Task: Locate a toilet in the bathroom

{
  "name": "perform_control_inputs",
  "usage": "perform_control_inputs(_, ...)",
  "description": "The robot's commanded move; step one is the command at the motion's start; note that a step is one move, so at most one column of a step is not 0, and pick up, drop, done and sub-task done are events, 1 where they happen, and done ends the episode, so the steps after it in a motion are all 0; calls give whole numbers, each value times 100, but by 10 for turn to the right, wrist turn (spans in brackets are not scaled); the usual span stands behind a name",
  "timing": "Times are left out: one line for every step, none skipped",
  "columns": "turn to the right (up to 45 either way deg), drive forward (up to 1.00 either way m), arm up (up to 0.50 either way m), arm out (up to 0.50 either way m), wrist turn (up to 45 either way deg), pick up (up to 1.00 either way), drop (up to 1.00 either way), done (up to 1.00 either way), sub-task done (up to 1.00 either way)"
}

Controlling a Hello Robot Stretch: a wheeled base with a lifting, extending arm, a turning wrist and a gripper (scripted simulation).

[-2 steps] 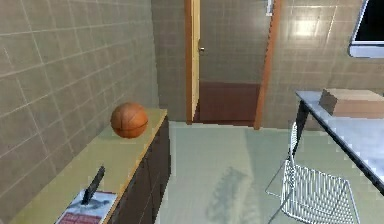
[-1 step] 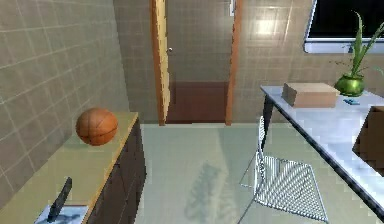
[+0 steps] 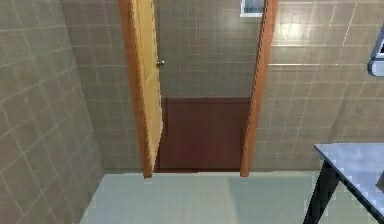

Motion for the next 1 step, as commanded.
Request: perform_control_inputs(30,0,0,0,0,0,0,0,0)
